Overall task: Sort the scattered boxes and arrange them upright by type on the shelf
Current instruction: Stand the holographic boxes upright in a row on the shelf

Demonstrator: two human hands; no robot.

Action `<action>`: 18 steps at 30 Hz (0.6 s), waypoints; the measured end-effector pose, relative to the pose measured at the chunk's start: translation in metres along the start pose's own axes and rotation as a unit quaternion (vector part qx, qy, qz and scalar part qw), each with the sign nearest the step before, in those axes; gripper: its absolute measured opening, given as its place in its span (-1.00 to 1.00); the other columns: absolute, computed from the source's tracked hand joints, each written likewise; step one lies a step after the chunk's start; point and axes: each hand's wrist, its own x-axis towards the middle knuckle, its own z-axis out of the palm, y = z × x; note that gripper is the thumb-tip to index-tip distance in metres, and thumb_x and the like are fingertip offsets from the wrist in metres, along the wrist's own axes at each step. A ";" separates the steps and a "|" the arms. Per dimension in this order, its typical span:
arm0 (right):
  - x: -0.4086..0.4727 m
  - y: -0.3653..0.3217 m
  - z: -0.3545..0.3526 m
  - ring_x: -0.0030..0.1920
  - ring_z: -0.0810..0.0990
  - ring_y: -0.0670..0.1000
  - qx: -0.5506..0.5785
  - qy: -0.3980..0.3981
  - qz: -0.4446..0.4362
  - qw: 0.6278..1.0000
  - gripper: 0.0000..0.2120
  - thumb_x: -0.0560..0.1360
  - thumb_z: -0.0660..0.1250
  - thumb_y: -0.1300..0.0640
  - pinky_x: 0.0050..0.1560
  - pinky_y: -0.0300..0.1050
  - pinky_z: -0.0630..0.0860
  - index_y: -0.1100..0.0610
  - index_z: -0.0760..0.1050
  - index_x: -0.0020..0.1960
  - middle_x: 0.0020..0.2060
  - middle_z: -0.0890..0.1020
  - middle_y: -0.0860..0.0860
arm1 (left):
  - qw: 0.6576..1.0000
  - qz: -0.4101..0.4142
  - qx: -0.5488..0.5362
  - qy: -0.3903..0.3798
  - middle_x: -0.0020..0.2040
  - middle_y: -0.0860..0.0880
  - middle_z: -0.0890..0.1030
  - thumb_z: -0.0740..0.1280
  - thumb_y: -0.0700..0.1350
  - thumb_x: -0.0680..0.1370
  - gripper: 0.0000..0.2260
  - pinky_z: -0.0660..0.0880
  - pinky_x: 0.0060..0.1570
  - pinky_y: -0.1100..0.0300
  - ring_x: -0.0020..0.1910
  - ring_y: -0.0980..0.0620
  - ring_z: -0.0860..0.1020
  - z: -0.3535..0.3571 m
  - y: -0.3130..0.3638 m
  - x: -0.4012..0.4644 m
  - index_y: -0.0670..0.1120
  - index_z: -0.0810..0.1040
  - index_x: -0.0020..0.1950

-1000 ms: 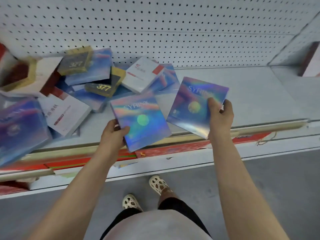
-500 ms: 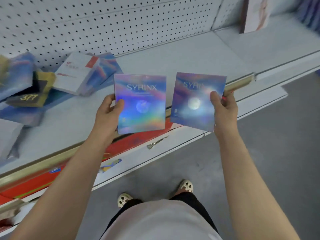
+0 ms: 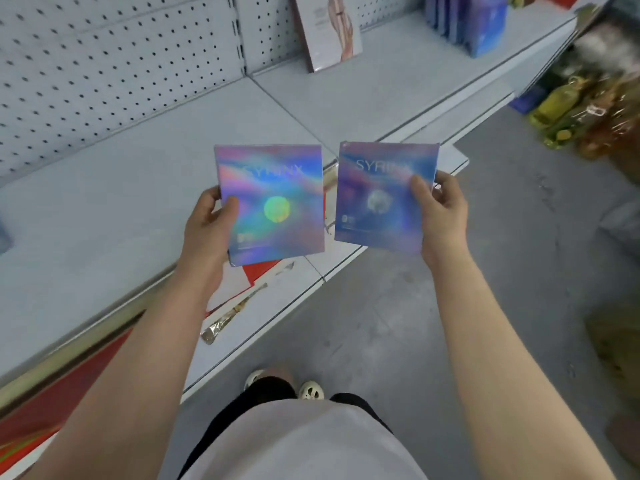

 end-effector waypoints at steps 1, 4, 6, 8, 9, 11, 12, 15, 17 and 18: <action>0.014 -0.001 -0.008 -0.29 0.62 -0.04 0.006 0.010 0.000 1.000 -0.93 0.56 0.38 0.16 -0.24 -0.13 0.55 0.08 0.51 0.02 -0.30 0.62 -0.06 | 1.000 -0.002 -0.003 -0.010 -0.05 0.05 0.69 0.30 -0.06 0.59 -0.92 0.55 -0.07 -0.01 -0.11 -0.02 0.66 0.017 0.003 0.008 0.08 0.53 0.07; 0.054 -0.003 -0.029 -0.29 0.63 -0.04 0.015 0.039 0.003 0.999 -0.93 0.56 0.38 0.16 -0.22 -0.09 0.56 0.08 0.50 0.01 -0.28 0.64 -0.05 | 0.999 -0.003 -0.017 -0.033 0.03 -0.04 0.69 0.32 -0.06 0.56 -0.93 0.54 0.02 -0.11 -0.07 -0.09 0.66 0.065 0.010 0.037 0.08 0.55 0.03; 0.083 -0.006 -0.040 -0.28 0.64 -0.03 0.018 0.052 0.003 0.998 -0.93 0.56 0.38 0.17 -0.21 -0.08 0.58 0.09 0.50 0.00 -0.26 0.65 -0.03 | 0.999 -0.001 -0.022 -0.046 0.04 -0.08 0.69 0.32 -0.06 0.56 -0.92 0.56 0.00 -0.11 -0.06 -0.11 0.66 0.098 0.014 0.058 0.06 0.54 0.05; 0.112 -0.010 -0.051 -0.27 0.65 -0.01 0.025 0.063 0.003 0.998 -0.94 0.56 0.38 0.19 -0.19 -0.06 0.59 0.08 0.50 -0.03 -0.23 0.66 0.01 | 0.998 0.000 -0.025 -0.054 0.00 -0.07 0.69 0.30 -0.10 0.59 -0.91 0.60 -0.11 0.02 -0.12 -0.08 0.66 0.131 0.016 0.082 0.01 0.52 0.09; 0.127 -0.013 -0.055 -0.26 0.65 -0.01 0.029 0.068 0.002 0.997 -0.94 0.56 0.38 0.20 -0.19 -0.05 0.60 0.07 0.50 -0.03 -0.21 0.66 0.02 | 0.998 0.003 -0.021 -0.060 -0.04 -0.05 0.69 0.28 -0.12 0.61 -0.90 0.60 -0.19 0.11 -0.17 -0.04 0.66 0.148 0.018 0.094 -0.02 0.50 0.11; 0.160 -0.020 -0.063 -0.24 0.66 0.02 0.035 0.079 0.004 0.996 -0.94 0.56 0.38 0.20 -0.17 0.00 0.61 0.09 0.50 -0.02 -0.20 0.66 0.05 | 0.997 0.006 -0.016 -0.074 -0.06 -0.04 0.69 0.26 -0.13 0.62 -0.91 0.57 -0.24 0.17 -0.19 0.00 0.66 0.180 0.023 0.119 -0.03 0.49 0.11; 0.176 -0.024 -0.065 -0.23 0.66 0.04 0.034 0.082 0.006 0.996 -0.93 0.56 0.38 0.19 -0.16 0.03 0.62 0.10 0.50 -0.01 -0.19 0.66 0.06 | 0.997 0.007 -0.013 -0.079 -0.04 -0.05 0.68 0.26 -0.13 0.62 -0.92 0.57 -0.20 0.15 -0.16 -0.02 0.66 0.193 0.025 0.131 -0.02 0.50 0.10; 0.226 -0.035 -0.066 -0.23 0.66 0.04 0.035 0.078 0.006 0.996 -0.93 0.56 0.38 0.20 -0.13 0.06 0.61 0.11 0.49 0.00 -0.20 0.66 0.05 | 0.996 0.020 -0.002 -0.085 -0.04 -0.03 0.68 0.26 -0.12 0.62 -0.93 0.55 -0.17 0.14 -0.14 -0.01 0.64 0.230 0.033 0.166 -0.01 0.50 0.08; 0.262 -0.040 -0.063 -0.19 0.68 0.07 0.034 0.064 0.005 0.997 -0.90 0.56 0.38 0.18 -0.08 0.11 0.62 0.14 0.49 0.04 -0.16 0.68 0.08 | 0.997 0.029 0.004 -0.075 -0.11 0.04 0.68 0.26 -0.13 0.62 -0.94 0.55 -0.19 0.18 -0.18 0.05 0.64 0.251 0.039 0.189 0.01 0.50 0.05; 0.280 -0.042 -0.061 -0.17 0.68 0.09 0.033 0.055 0.006 0.998 -0.86 0.56 0.39 0.17 -0.06 0.14 0.62 0.15 0.48 0.08 -0.13 0.69 0.10 | 0.997 0.033 0.007 -0.069 -0.14 0.07 0.69 0.26 -0.13 0.62 -0.93 0.55 -0.21 0.20 -0.20 0.07 0.64 0.260 0.041 0.199 0.02 0.50 0.03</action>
